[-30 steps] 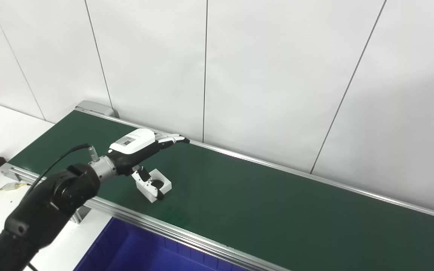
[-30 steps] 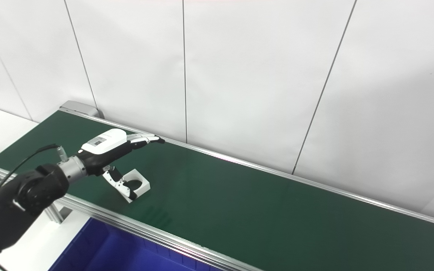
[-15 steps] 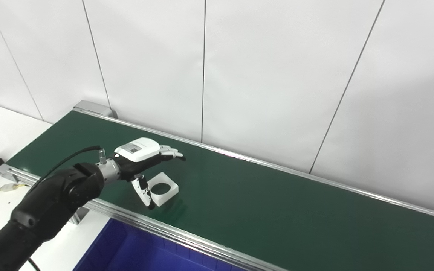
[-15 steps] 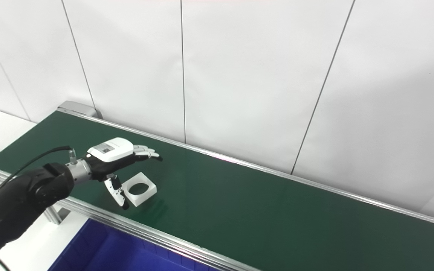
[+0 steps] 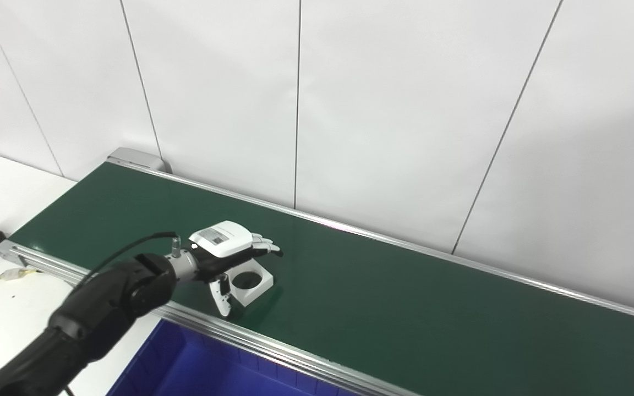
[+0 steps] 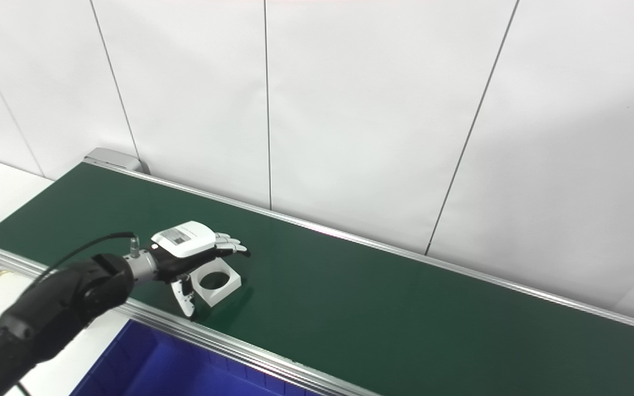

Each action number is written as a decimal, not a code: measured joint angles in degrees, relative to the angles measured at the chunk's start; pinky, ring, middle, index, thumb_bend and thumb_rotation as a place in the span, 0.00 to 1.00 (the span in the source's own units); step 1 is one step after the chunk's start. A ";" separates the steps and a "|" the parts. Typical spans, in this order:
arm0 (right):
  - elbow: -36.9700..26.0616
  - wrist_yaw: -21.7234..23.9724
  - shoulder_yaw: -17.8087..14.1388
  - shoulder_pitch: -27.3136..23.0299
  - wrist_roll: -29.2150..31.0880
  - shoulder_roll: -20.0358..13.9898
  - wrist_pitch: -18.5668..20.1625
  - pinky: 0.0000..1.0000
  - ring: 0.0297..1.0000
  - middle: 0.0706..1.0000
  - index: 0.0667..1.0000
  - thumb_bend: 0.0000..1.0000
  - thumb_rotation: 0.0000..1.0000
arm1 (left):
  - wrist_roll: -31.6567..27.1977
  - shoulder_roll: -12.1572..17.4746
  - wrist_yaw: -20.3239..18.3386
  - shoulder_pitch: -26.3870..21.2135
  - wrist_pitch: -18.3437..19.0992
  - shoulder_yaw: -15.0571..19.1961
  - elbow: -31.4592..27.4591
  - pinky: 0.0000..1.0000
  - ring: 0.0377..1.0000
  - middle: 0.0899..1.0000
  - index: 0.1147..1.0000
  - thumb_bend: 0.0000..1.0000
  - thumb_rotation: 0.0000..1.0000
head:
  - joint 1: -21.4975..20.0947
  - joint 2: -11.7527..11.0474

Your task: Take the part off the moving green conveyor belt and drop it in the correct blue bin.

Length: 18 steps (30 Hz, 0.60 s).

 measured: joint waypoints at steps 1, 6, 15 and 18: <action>-0.03 0.00 0.09 0.03 -0.01 -0.03 0.00 0.93 0.88 0.90 0.95 0.73 0.34 | 0.15 -0.32 0.67 -0.15 0.04 -0.12 0.48 0.87 0.93 0.93 0.88 0.84 0.05 | 0.00 0.00; -0.29 0.00 0.26 0.06 0.04 -0.05 0.00 0.91 0.87 0.89 0.94 0.73 0.35 | 1.09 -1.26 3.24 -1.42 -0.06 -1.16 2.52 0.87 0.93 0.93 0.88 0.80 0.01 | 0.09 0.35; -1.33 -0.18 0.69 0.44 0.03 -0.07 0.00 0.90 0.87 0.90 0.94 0.71 0.34 | 3.74 -3.33 7.43 -3.66 -0.03 -3.97 5.81 0.77 0.78 0.79 0.74 0.57 0.00 | 0.09 0.62; -1.33 -0.20 0.72 0.55 0.06 -0.20 -0.01 0.91 0.87 0.90 0.94 0.70 0.34 | 4.93 -3.61 8.63 -3.74 0.63 -4.64 6.03 0.71 0.72 0.74 0.68 0.49 0.00 | 0.26 0.62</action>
